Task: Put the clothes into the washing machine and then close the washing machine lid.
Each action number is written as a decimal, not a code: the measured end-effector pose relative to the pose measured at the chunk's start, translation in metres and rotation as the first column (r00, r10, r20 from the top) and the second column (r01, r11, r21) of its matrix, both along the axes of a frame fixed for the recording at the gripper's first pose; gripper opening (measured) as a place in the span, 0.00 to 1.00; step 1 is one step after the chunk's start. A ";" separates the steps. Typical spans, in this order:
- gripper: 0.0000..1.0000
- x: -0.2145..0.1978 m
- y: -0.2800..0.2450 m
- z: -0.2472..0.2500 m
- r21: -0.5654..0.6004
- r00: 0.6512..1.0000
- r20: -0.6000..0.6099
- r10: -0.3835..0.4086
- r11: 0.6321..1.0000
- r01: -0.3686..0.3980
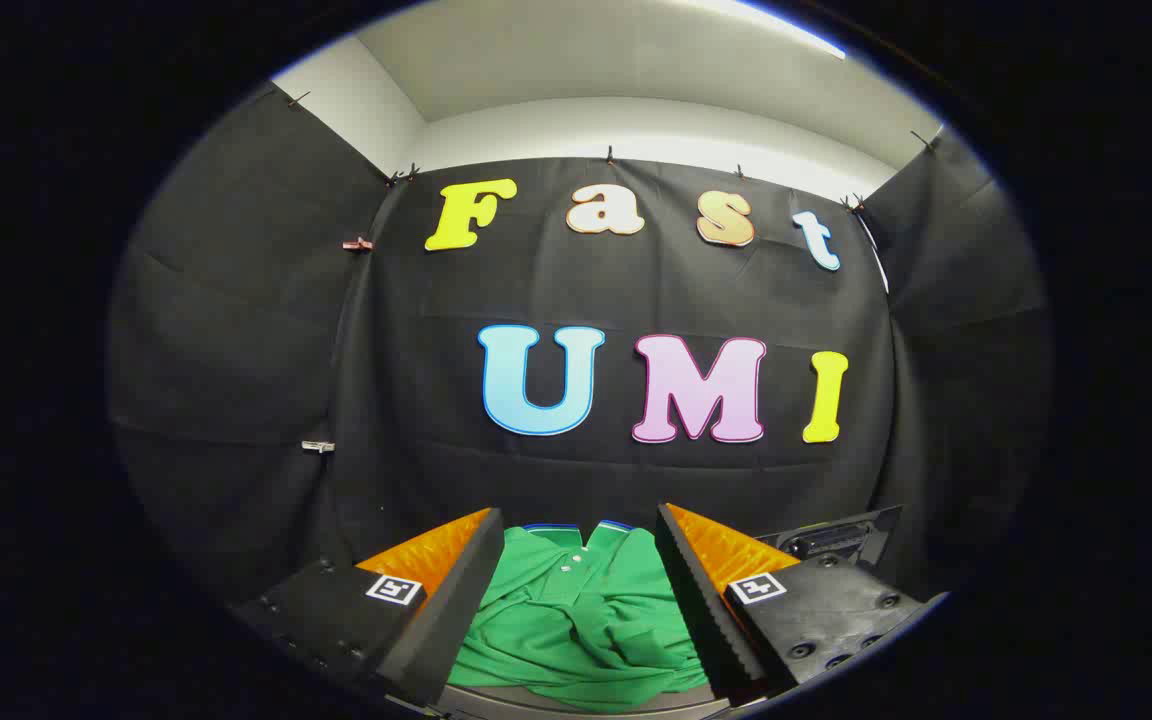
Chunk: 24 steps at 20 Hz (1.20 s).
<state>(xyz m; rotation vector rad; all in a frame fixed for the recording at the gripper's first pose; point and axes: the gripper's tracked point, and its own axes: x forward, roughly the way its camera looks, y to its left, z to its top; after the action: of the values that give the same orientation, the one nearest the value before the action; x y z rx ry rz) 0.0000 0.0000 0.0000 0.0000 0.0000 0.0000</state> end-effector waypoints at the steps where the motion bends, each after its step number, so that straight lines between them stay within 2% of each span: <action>1: 0.95 0.000 0.000 -0.001 0.000 1.000 -0.002 -0.001 1.000 0.001; 24: 0.95 0.003 0.003 -0.006 0.016 0.999 -0.019 0.027 1.000 -0.027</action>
<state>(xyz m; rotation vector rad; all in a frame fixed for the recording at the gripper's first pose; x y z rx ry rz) 0.0031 0.0035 -0.0055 0.0159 0.0192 0.0270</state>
